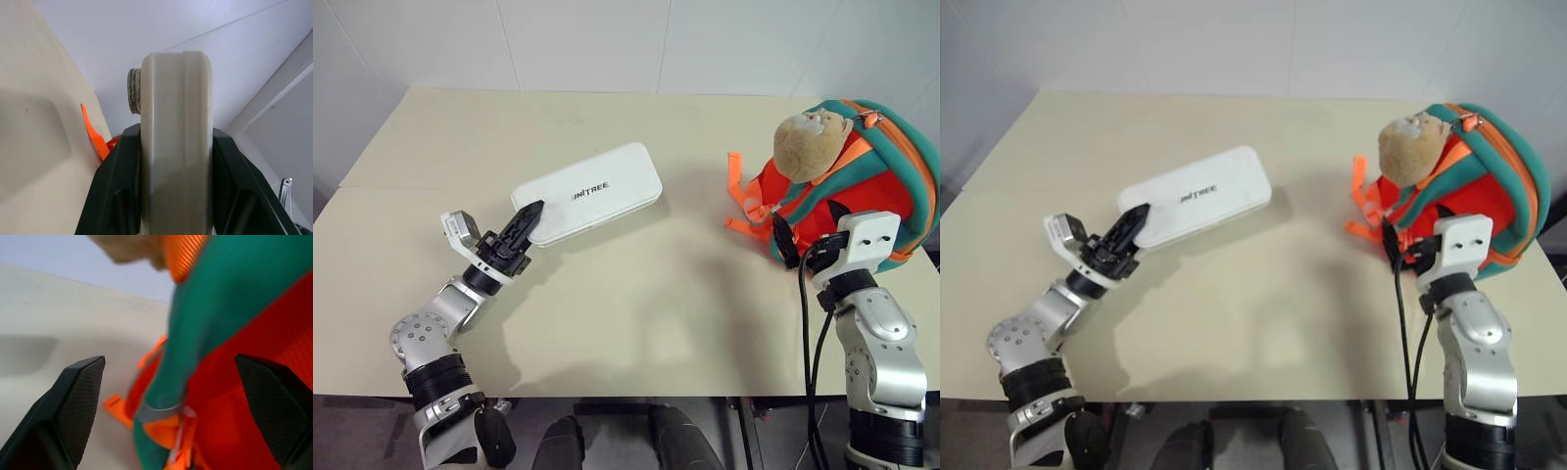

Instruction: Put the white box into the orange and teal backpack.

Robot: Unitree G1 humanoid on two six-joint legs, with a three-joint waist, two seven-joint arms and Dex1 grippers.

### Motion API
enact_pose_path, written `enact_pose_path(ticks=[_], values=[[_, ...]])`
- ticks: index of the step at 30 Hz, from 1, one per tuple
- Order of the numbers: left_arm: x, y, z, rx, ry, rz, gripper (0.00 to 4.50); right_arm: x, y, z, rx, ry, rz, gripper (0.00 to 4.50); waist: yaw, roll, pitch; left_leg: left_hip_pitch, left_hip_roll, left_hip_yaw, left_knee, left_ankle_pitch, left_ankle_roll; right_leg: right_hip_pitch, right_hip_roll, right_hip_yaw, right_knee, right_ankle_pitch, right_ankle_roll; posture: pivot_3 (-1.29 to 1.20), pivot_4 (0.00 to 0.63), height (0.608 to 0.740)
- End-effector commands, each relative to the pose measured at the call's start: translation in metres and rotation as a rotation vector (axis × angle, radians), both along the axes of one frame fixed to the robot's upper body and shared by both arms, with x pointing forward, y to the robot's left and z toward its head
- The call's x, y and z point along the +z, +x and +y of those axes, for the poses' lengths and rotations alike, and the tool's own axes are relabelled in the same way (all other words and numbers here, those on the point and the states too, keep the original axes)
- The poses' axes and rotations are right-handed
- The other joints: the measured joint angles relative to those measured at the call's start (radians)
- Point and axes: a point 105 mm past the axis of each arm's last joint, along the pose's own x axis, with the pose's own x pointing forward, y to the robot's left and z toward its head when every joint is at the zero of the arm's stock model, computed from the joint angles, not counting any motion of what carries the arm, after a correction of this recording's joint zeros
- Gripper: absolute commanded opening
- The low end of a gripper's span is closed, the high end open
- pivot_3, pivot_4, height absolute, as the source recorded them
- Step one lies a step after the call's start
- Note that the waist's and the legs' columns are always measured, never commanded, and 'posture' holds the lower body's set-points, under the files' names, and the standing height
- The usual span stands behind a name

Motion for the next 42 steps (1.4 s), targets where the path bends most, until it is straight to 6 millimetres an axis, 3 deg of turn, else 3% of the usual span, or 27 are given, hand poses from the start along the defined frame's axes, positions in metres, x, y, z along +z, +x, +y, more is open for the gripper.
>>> enact_pose_path(ticks=[1, 10, 11, 15, 23, 25, 31, 42], values=[[0.012, -0.005, 0.002, -0.002, -0.003, -0.059, 1.34, 0.016, 0.005, -0.01, -0.034, -0.01, -0.073, 4.5, -0.001, 0.0, 0.0, 0.0, 0.0, 0.0, -0.001, 0.0, 0.0, 0.0, 0.0, 0.0, 0.0, 0.0, 0.0, 0.0, 0.15, 0.74], [0.013, -0.005, -0.001, -0.005, -0.004, -0.067, 1.34, 0.025, 0.041, -0.008, -0.027, 0.059, -0.091, 4.5, -0.003, 0.0, 0.0, 0.0, 0.0, 0.0, 0.0, 0.0, 0.0, 0.0, 0.0, 0.0, 0.0, 0.0, 0.0, 0.0, 0.15, 0.74], [0.012, -0.005, -0.002, -0.004, -0.004, -0.067, 1.34, 0.022, 0.046, -0.011, -0.043, 0.084, -0.067, 4.32, -0.003, 0.0, 0.0, 0.0, 0.0, 0.0, 0.0, 0.0, 0.0, 0.0, 0.0, 0.0, 0.0, 0.0, 0.0, 0.0, 0.15, 0.74], [0.012, -0.007, -0.003, -0.001, -0.006, -0.071, 1.34, 0.021, 0.055, -0.008, -0.038, 0.11, -0.051, 3.25, -0.002, 0.0, 0.0, 0.0, 0.0, 0.0, 0.0, 0.0, 0.0, 0.0, 0.0, 0.0, 0.0, 0.0, 0.0, 0.0, 0.15, 0.74], [0.011, -0.009, -0.001, 0.023, -0.009, -0.072, 1.34, 0.029, 0.059, -0.003, -0.008, 0.11, -0.057, 0.44, -0.003, 0.0, 0.0, 0.0, 0.0, 0.0, -0.001, 0.0, 0.0, 0.0, 0.0, 0.0, -0.001, 0.0, 0.0, 0.0, 0.15, 0.74], [0.011, -0.008, 0.001, 0.03, -0.008, -0.071, 1.34, 0.032, 0.058, 0.003, 0.026, 0.119, -0.062, 0.0, -0.003, 0.0, 0.0, 0.0, 0.0, 0.0, -0.001, 0.0, 0.0, 0.0, 0.0, 0.0, -0.001, 0.0, 0.0, 0.0, 0.15, 0.74], [0.012, -0.004, 0.009, 0.064, 0.001, -0.07, 1.34, 0.042, 0.045, 0.034, 0.216, 0.146, -0.045, 0.0, -0.005, 0.0, 0.0, 0.0, 0.0, 0.0, -0.001, 0.0, 0.0, 0.0, 0.0, 0.0, -0.001, 0.0, 0.0, 0.0, 0.15, 0.74], [0.018, 0.005, 0.022, 0.102, 0.026, -0.079, 1.34, 0.064, -0.007, 0.102, 0.626, 0.111, -0.013, 0.0, -0.003, 0.0, 0.0, 0.0, 0.0, 0.0, -0.004, 0.0, 0.0, -0.002, 0.0, 0.0, -0.003, 0.0, 0.0, 0.0, 0.15, 0.74]])
